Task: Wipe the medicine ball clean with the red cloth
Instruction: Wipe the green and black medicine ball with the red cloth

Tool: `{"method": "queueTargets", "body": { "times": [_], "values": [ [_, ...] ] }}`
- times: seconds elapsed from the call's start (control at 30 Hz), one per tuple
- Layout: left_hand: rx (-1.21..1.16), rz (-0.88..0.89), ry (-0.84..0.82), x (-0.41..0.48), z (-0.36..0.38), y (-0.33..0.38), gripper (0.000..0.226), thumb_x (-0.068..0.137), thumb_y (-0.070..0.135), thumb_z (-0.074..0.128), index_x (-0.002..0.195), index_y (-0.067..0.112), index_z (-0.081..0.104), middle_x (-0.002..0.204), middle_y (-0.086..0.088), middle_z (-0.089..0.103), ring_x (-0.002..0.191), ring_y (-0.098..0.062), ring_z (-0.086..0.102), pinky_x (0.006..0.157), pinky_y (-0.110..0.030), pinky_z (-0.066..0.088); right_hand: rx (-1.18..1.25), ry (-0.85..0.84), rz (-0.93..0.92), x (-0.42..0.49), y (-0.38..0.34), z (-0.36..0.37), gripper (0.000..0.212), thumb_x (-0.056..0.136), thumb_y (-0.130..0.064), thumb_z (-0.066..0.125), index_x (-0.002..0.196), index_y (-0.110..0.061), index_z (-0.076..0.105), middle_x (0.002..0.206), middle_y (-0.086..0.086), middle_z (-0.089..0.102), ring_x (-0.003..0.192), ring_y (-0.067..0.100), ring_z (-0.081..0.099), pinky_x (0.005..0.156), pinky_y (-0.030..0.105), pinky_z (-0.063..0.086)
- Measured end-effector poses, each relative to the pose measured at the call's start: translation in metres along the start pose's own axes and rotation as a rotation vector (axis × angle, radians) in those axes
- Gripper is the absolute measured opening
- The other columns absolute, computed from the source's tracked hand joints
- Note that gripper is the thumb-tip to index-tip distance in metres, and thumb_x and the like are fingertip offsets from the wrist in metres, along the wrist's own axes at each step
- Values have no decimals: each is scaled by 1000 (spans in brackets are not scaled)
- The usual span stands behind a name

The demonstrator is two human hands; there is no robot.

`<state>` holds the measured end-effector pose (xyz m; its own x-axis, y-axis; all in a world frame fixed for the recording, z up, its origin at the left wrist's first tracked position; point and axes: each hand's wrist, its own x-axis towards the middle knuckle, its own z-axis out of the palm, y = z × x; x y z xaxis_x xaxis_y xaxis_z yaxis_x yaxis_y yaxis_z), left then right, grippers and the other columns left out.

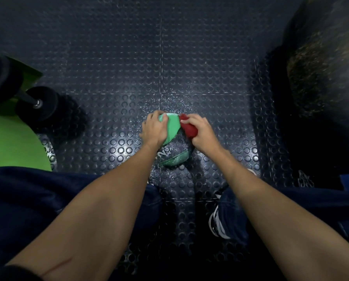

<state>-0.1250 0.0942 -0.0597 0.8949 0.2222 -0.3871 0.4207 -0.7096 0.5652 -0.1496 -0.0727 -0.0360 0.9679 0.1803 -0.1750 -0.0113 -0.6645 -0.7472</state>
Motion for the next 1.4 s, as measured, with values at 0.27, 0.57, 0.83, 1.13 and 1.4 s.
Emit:
{"method": "queueTargets", "body": {
  "times": [0.27,0.57,0.83,1.13,1.4],
  "values": [
    [167,81,-16,1,-11,16,50,105,51,28,146,26,42,154,-3,39,142,-30,35,113,-70,14,50,109,292,23,-15,-20,49,84,11,53,125,-16,58,125,10,57,105,23,56,97,37,47],
    [182,123,-80,-1,-4,10,58,100,60,25,144,30,46,160,-1,31,140,-38,34,110,-70,28,-25,-49,256,28,-12,-9,60,78,15,48,127,-18,60,123,12,63,108,25,61,93,32,49],
    [230,142,-70,-5,4,14,53,102,57,27,143,31,45,153,0,41,136,-34,39,109,-67,32,143,0,272,11,4,-5,66,74,20,51,127,-18,60,129,9,59,112,20,57,96,29,48],
    [284,131,-63,-6,9,27,52,102,57,24,141,30,46,152,-3,41,137,-36,38,109,-69,29,214,8,201,19,-13,-8,60,73,20,49,118,-15,67,124,4,63,109,16,58,89,21,45],
    [218,77,-58,-4,6,27,51,102,57,29,144,32,45,154,-1,42,138,-36,37,109,-71,27,217,6,193,1,3,-11,66,73,24,47,123,-16,64,133,5,57,108,16,56,84,23,49]
  ]
}}
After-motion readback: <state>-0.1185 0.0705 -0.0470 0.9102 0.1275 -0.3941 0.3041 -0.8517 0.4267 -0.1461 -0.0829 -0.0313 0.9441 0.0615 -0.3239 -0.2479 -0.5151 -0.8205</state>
